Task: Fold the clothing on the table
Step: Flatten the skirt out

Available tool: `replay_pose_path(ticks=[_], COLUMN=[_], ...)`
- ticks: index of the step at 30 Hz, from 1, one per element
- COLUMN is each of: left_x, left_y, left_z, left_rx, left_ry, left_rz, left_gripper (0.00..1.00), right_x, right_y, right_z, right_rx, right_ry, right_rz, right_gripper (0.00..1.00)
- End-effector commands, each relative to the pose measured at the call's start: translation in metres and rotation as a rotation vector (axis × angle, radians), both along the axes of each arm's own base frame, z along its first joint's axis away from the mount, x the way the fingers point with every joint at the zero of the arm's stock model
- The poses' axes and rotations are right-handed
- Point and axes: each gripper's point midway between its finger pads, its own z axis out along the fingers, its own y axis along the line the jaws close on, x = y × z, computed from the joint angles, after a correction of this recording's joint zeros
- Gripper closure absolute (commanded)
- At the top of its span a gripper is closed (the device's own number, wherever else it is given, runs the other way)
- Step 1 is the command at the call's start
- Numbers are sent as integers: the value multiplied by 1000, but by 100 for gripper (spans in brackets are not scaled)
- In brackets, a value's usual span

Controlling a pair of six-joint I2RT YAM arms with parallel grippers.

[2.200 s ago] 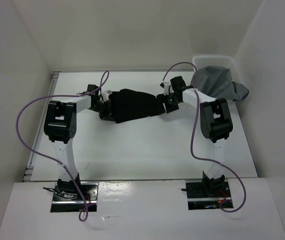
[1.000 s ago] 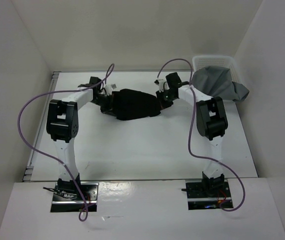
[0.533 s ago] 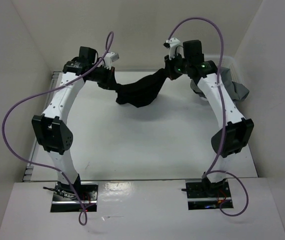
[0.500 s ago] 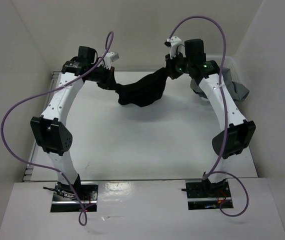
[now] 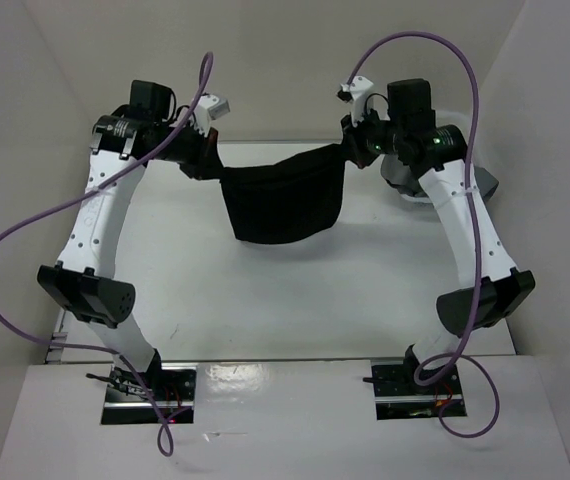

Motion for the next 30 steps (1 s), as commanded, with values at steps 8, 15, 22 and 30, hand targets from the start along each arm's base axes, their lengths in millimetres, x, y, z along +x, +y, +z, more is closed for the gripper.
replay_pose_path(ticks=[8, 15, 22, 30], left_x=[14, 85, 88, 59], left_y=[-7, -7, -1, 10], left_z=[-6, 30, 75, 17], left_rx=[25, 41, 28, -57], left_ry=[-14, -188, -338, -58], left_rz=[-52, 51, 97, 3], left_gripper=[100, 100, 100, 100], right_x=[24, 81, 82, 65], right_y=[6, 11, -2, -6], right_z=[-1, 39, 80, -9], right_rx=[12, 63, 98, -7], right_ry=[-7, -120, -225, -72], right_rz=[-43, -146, -251, -215], right_gripper=[100, 100, 100, 100])
